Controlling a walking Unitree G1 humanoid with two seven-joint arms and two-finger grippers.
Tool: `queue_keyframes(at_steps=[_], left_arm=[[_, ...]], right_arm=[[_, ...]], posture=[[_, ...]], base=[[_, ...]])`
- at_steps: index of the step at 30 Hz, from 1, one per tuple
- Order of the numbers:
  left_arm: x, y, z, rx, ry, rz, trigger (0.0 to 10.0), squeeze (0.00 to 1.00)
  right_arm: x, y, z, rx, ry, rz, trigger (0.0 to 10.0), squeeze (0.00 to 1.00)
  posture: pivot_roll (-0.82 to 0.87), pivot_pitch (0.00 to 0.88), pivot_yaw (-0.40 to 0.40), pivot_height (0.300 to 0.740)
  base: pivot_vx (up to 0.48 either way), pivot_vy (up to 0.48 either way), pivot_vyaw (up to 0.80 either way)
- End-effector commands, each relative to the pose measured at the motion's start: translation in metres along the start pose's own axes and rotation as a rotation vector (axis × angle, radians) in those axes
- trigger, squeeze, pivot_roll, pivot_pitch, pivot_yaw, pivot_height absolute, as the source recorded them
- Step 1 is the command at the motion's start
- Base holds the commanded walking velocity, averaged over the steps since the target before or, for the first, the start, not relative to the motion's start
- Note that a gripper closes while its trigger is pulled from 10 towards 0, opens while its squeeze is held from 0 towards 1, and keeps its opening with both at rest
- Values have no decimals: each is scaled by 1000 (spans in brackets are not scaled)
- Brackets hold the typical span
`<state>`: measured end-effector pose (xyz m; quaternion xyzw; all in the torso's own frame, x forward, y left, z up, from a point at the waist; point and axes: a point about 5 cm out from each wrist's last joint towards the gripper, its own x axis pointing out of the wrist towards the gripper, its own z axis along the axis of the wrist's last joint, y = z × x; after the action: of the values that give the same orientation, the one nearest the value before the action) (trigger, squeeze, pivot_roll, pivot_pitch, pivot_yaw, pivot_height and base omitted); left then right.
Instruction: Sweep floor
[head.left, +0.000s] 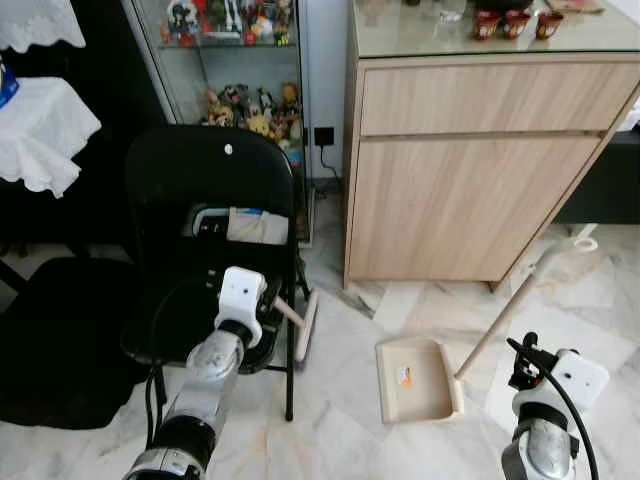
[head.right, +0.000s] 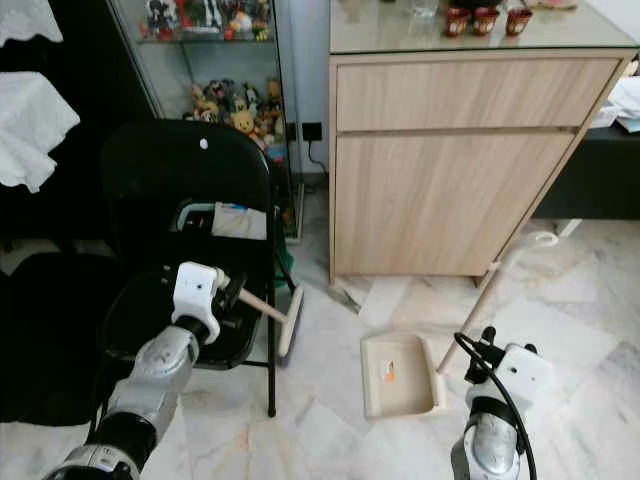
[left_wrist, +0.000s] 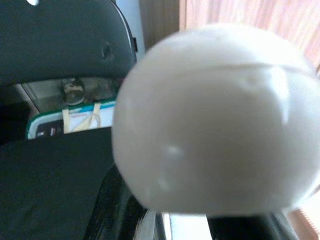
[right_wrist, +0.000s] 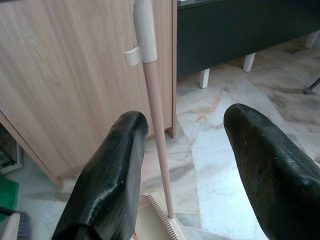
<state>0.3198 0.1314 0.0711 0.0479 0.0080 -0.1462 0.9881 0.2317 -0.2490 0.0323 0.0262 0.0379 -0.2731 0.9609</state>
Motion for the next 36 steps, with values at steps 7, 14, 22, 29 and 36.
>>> queue_keyframes(at_steps=[7,14,22,29,36], left_arm=[[0,3,16,42,-50,4,10000,0],[-5,3,12,36,-40,24,10000,0],[-5,13,5,36,7,64,10000,0],[-2,22,7,23,0,125,10000,0],[-3,25,6,34,4,129,10000,0]], right_arm=[[2,-3,7,9,-12,-25,10000,0],[-3,-1,8,14,-13,-23,10000,0],[-4,7,18,21,-55,7,10000,0],[-2,12,18,11,-38,41,10000,0],[2,17,24,18,-51,56,10000,0]], posture=[[-62,94,62,740],[-158,91,68,740],[-186,95,114,740],[-116,98,96,740],[-109,91,88,740]], base=[[0,0,0],[0,0,0],[0,0,0],[0,0,0],[0,0,0]])
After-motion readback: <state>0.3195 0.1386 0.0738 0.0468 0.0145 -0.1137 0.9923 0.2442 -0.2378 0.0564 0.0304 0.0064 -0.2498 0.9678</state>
